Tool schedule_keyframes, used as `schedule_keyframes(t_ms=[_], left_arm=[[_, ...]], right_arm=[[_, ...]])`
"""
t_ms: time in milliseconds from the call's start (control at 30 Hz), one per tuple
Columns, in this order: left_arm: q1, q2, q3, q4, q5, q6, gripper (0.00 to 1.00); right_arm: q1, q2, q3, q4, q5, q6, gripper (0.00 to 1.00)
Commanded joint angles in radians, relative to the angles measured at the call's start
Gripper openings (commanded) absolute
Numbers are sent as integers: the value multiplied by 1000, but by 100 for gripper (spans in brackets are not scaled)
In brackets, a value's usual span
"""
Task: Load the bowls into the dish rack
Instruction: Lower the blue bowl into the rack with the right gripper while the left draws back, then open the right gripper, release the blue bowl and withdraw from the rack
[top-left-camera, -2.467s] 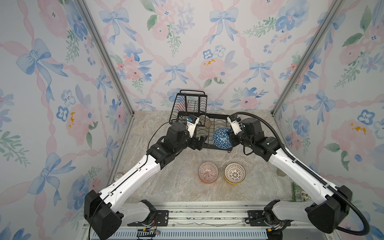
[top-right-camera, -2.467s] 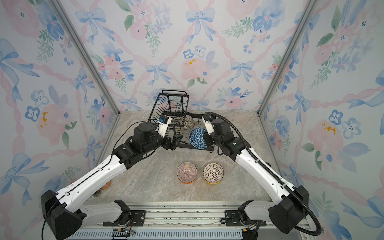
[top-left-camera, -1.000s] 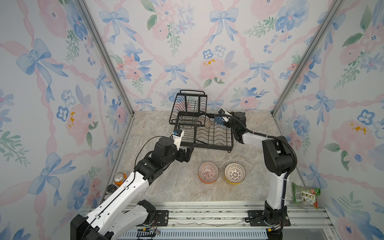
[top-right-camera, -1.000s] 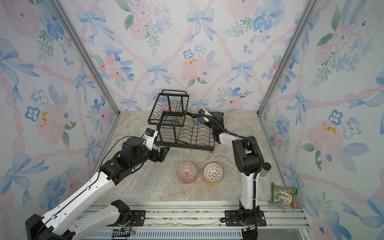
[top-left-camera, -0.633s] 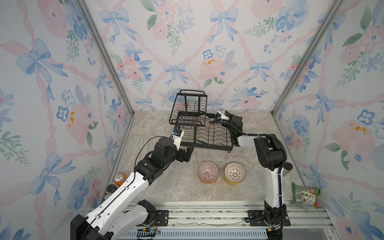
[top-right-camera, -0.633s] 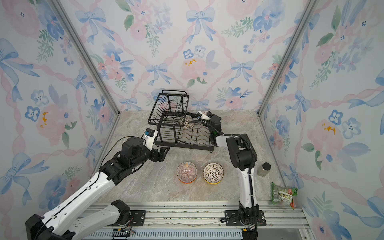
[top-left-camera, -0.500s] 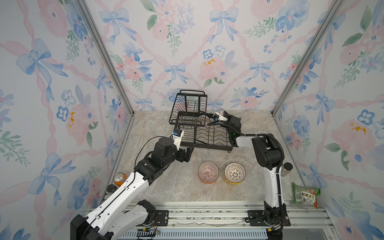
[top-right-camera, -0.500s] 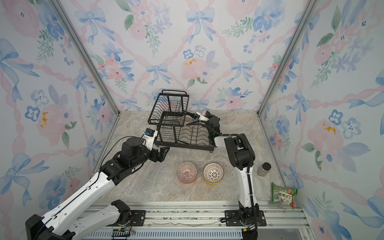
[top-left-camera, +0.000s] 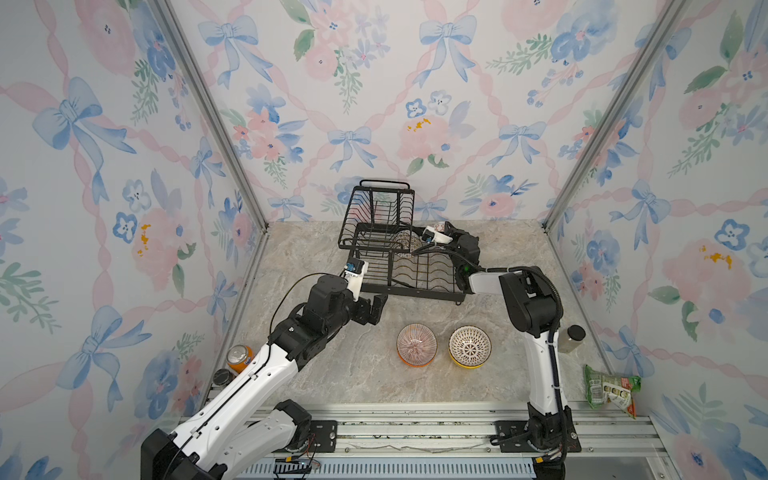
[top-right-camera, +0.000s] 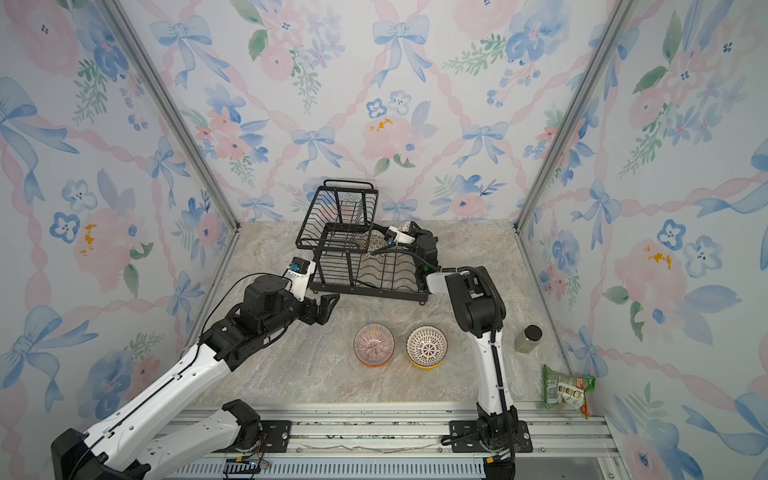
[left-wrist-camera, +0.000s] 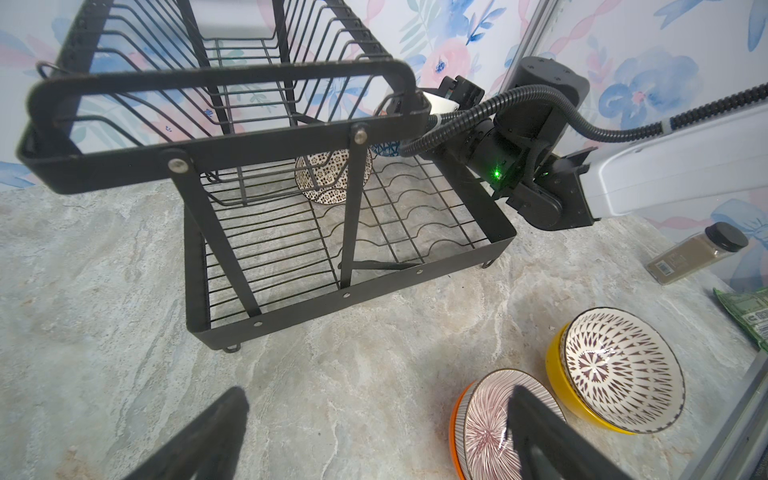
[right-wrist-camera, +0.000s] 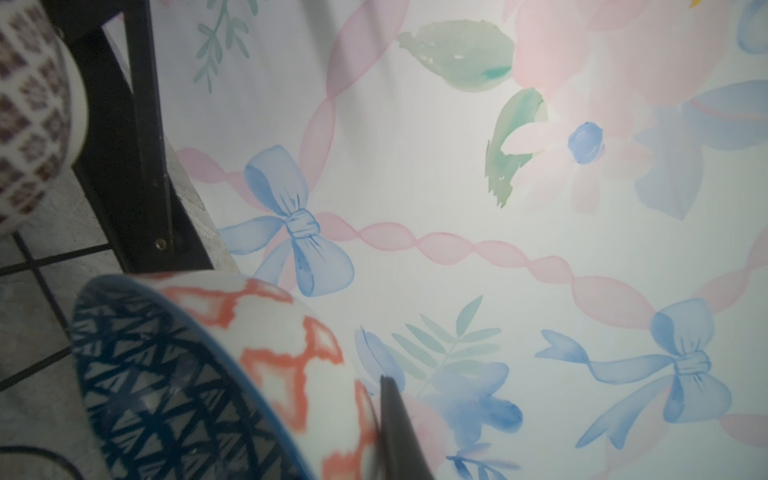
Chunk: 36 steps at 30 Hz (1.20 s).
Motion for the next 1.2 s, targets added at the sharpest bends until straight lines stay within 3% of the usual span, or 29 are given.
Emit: schedule_keyframes(t_ms=[0, 1167], left_arm=[[7, -15, -21, 12, 7, 1, 98], [10, -24, -18, 15, 11, 14, 98]], right_arm=[[-8, 12, 44, 65, -14, -22, 0], [-18, 52, 18, 3, -23, -137, 0]])
